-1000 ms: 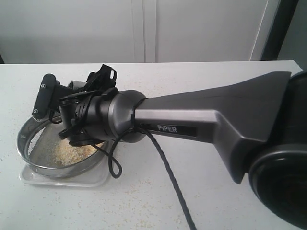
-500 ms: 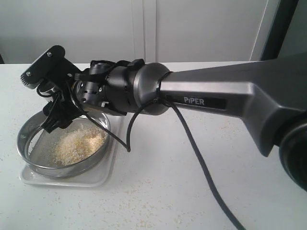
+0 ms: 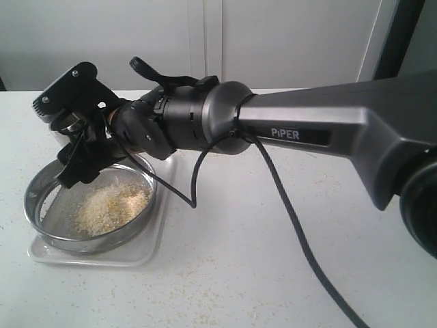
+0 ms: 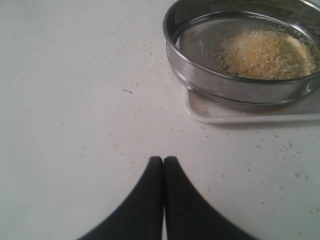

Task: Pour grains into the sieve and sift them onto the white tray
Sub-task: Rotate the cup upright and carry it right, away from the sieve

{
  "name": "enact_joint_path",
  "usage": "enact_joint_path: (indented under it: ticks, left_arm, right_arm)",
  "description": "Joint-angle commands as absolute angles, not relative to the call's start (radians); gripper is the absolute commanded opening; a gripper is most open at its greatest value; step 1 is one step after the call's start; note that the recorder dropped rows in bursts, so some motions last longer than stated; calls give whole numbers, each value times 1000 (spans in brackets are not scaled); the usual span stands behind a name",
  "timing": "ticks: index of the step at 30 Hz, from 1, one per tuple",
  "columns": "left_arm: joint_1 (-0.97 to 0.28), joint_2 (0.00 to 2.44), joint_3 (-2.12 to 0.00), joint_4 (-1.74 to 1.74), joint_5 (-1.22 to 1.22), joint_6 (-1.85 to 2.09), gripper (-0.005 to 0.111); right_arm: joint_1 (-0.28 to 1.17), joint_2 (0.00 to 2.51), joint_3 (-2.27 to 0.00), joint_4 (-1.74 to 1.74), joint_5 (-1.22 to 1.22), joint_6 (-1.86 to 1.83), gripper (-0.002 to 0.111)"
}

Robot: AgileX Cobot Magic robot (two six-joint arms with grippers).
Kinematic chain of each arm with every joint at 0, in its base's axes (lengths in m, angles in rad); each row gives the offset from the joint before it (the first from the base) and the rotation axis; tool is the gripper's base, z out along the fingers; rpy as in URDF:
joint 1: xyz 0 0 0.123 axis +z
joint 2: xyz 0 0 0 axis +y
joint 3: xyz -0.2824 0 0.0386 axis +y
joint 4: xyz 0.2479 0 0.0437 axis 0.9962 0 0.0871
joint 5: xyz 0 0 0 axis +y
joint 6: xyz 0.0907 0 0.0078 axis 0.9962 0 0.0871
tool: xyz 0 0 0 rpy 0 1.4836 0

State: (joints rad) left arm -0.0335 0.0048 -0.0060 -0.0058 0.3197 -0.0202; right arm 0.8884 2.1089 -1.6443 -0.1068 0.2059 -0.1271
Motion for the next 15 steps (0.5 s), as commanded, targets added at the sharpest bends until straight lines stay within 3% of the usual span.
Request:
enact_joint_path:
  ticks: [1, 8, 15]
  left_arm:
    - [-32, 0, 0, -15, 333, -22, 0]
    - [-32, 0, 0, -15, 333, -22, 0]
    - [-32, 0, 0, -15, 333, -22, 0]
  right_arm:
    - [873, 2091, -1650, 74, 189, -286, 0]
    - [846, 2066, -1629, 115, 176, -284, 0]
    - [824, 1964, -1433, 123, 0, -284, 0]
